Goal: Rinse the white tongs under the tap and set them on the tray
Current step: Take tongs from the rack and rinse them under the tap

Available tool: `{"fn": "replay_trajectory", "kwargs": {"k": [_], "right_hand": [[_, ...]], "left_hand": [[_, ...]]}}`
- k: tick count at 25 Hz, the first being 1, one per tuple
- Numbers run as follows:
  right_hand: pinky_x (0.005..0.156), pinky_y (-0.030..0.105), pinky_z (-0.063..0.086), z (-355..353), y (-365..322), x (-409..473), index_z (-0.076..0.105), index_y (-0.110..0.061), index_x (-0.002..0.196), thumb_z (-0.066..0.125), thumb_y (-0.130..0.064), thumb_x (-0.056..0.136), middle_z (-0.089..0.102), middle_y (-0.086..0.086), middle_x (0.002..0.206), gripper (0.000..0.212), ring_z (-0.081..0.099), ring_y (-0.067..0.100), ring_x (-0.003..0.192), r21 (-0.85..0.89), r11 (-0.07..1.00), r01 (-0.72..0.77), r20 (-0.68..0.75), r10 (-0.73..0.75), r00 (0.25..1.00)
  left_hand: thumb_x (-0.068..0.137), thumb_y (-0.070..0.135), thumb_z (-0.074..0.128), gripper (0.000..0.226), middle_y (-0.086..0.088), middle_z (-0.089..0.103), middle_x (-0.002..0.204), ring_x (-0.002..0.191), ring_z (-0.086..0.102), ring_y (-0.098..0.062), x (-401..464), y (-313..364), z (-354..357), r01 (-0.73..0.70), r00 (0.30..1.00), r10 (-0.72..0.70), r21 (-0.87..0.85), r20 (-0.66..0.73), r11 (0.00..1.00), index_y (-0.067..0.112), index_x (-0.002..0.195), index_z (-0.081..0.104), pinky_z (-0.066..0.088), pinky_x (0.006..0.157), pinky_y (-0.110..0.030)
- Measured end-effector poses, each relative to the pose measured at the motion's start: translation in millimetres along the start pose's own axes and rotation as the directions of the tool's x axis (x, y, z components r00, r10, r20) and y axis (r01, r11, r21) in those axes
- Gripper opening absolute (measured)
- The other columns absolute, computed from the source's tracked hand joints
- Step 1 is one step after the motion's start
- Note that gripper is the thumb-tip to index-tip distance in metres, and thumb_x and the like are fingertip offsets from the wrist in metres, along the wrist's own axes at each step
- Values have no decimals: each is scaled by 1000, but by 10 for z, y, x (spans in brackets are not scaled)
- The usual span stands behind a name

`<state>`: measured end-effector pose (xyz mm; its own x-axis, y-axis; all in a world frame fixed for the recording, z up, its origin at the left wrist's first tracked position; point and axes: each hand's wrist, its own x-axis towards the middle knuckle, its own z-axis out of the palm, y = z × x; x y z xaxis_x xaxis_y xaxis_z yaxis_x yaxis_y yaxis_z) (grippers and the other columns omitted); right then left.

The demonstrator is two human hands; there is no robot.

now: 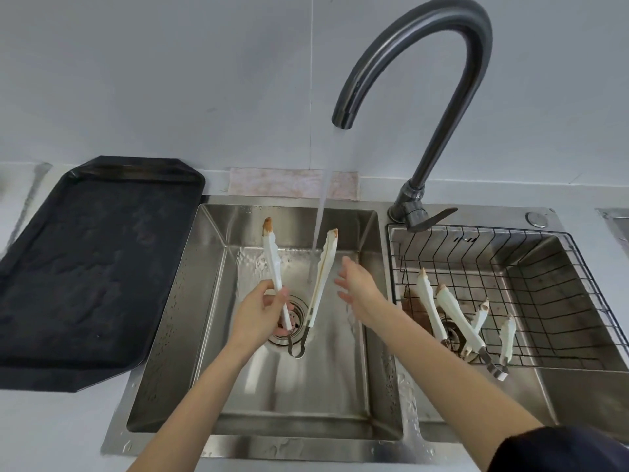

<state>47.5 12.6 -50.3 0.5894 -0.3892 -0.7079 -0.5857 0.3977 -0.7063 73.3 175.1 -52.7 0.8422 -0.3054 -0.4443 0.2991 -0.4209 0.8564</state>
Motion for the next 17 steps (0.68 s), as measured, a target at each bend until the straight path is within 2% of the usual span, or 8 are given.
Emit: {"fn": "replay_trajectory", "kwargs": {"k": [2,4,6,10,13,17], "right_hand": [[102,36,40,125,-2,148,43,-9,136,30,-32,101,56,11,126,44,54,24,116,189,978,-83,54,74,996],[85,33,47,214,-35,320,51,-11,122,29,-32,101,61,7,99,37,59,20,89,347,926,-151,114,118,986],[68,29,47,279,-41,430,53,-9,108,27,-32,101,59,6,85,35,56,18,74,437,878,-196,175,131,976],[67,27,43,396,8,567,53,-8,86,33,-30,99,56,8,79,32,55,18,71,437,867,-240,214,159,964],[70,28,45,446,55,621,55,-7,88,37,-28,98,59,8,80,30,56,18,72,401,879,-258,217,183,959],[71,28,46,497,84,686,53,-5,95,39,-29,98,58,8,79,29,56,18,72,375,884,-278,217,208,954]], "left_hand": [[94,22,49,10,-7,63,73,62,64,-27,35,-15,-49,-1,1000,1,13,-14,1000,21,85,53,59,54,-32],[93,23,50,8,-6,64,74,63,65,-27,100,-53,-102,-1,999,3,45,-34,999,20,88,54,60,58,-36],[92,28,51,12,1,68,74,62,68,-29,168,-94,-156,-14,998,25,160,-65,987,19,98,55,60,65,-41],[92,35,48,22,5,72,80,57,67,-21,268,-133,-207,-42,994,77,371,-80,928,19,104,55,55,81,-40],[92,36,47,24,3,73,84,54,61,-13,272,-128,-222,-46,994,84,416,-73,908,19,107,55,52,79,-32],[92,37,47,21,2,74,86,59,61,-17,268,-123,-242,-41,994,80,449,-68,893,21,102,54,52,78,-34]]}}
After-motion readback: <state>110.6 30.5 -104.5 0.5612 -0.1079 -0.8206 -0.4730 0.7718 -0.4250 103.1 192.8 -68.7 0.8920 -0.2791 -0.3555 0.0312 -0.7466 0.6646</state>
